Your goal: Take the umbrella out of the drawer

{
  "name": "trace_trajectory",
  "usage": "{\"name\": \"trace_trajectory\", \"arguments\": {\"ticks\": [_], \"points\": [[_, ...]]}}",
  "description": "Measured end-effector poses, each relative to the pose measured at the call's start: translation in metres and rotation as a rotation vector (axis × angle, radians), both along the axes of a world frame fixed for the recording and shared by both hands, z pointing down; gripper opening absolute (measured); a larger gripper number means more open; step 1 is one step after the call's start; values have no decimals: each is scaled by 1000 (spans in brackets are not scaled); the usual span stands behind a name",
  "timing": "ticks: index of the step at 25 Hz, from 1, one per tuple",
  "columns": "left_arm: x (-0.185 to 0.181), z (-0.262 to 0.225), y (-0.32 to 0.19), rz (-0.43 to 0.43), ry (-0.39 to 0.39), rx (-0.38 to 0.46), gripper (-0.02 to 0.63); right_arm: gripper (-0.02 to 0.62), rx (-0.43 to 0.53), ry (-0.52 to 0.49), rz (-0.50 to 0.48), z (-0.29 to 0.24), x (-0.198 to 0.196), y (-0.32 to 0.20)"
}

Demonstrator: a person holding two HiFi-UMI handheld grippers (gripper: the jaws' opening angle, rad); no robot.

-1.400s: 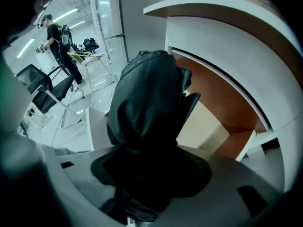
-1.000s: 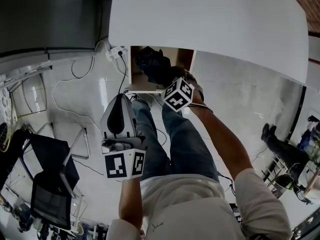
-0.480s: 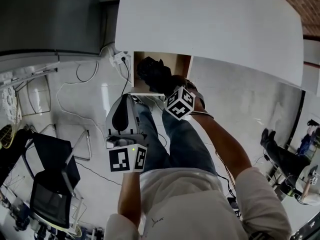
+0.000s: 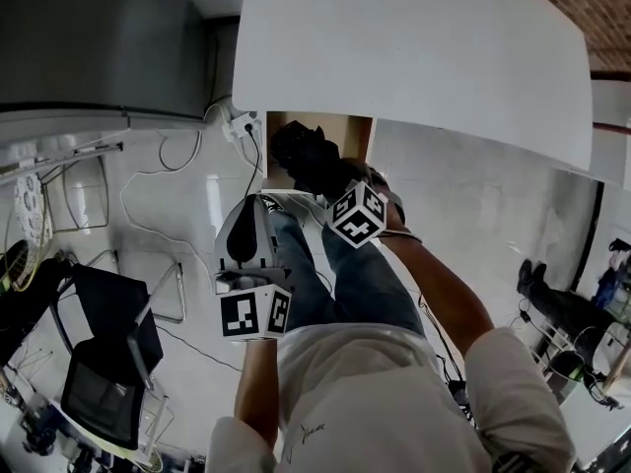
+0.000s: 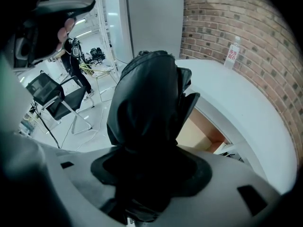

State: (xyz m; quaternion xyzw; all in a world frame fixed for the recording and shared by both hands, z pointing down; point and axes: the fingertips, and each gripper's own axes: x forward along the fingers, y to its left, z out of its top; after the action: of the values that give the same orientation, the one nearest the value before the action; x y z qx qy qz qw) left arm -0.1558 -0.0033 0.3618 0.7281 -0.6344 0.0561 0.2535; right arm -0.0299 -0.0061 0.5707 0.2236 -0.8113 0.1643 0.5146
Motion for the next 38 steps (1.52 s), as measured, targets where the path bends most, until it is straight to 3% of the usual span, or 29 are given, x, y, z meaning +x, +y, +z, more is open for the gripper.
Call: {"name": "trace_trajectory", "arguments": {"ticks": [9, 28, 38], "points": [[15, -16, 7, 25, -51, 27, 15, 256, 21, -46, 22, -33, 8, 2], [38, -48, 22, 46, -42, 51, 15, 258, 103, -152, 38, -115, 20, -5], [49, -61, 34, 74, -77, 67, 15, 258, 161, -212, 39, -156, 33, -4]]}}
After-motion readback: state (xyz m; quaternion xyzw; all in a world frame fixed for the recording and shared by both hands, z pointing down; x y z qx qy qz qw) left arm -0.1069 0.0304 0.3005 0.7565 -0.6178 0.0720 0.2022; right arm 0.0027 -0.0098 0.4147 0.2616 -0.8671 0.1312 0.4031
